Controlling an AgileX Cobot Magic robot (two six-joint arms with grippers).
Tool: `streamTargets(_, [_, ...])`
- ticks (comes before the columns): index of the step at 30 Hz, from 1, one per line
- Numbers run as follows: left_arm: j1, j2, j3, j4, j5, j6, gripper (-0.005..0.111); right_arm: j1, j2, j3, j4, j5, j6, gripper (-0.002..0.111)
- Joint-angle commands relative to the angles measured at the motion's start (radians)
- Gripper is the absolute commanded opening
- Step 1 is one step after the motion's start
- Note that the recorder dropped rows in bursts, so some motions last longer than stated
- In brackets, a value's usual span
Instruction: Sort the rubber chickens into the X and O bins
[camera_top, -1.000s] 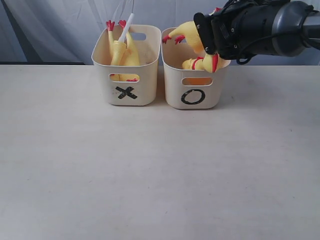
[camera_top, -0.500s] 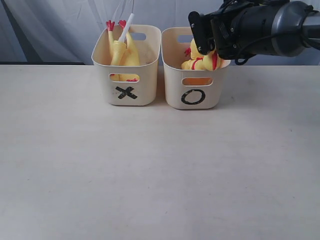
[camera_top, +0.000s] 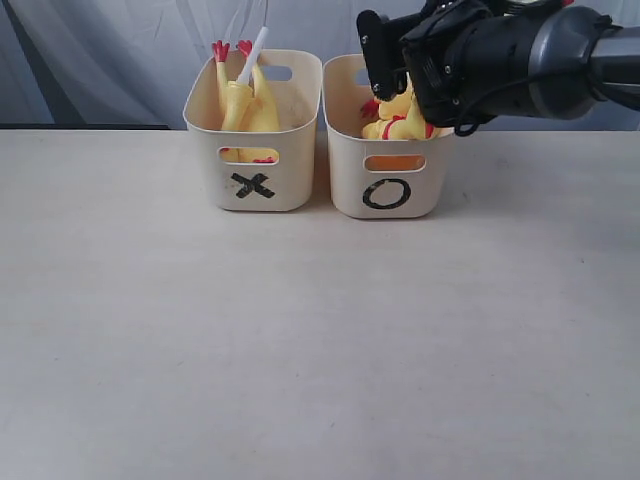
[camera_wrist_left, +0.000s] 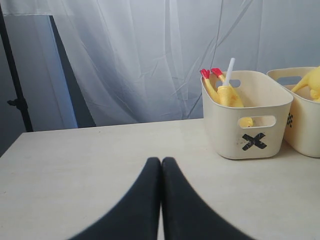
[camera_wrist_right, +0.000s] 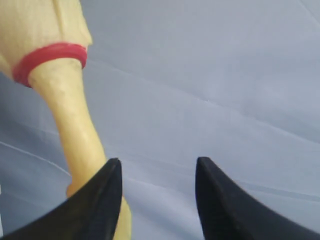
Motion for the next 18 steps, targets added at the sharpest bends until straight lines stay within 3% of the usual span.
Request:
streamTargets(1, [-0.001, -0.004, 0.006, -0.006, -0.001, -0.004, 0.0, 0.011, -0.025, -0.005, 0.006, 0.045, 0.01, 0.045])
streamTargets(6, [-0.001, -0.004, 0.006, -0.006, -0.001, -0.004, 0.0, 0.013, -0.076, -0.005, 0.091, 0.047, 0.04, 0.045])
streamTargets(8, [-0.001, -0.004, 0.006, -0.006, -0.001, -0.004, 0.0, 0.016, -0.108, -0.005, 0.124, 0.034, 0.097, 0.039])
streamTargets(13, [-0.001, -0.004, 0.006, -0.006, -0.001, -0.004, 0.0, 0.027, -0.2, -0.005, 0.297, -0.048, 0.145, -0.001])
streamTargets(18, [-0.001, -0.004, 0.006, -0.006, -0.001, -0.004, 0.0, 0.023, -0.292, -0.005, 0.511, -0.129, 0.227, -0.001])
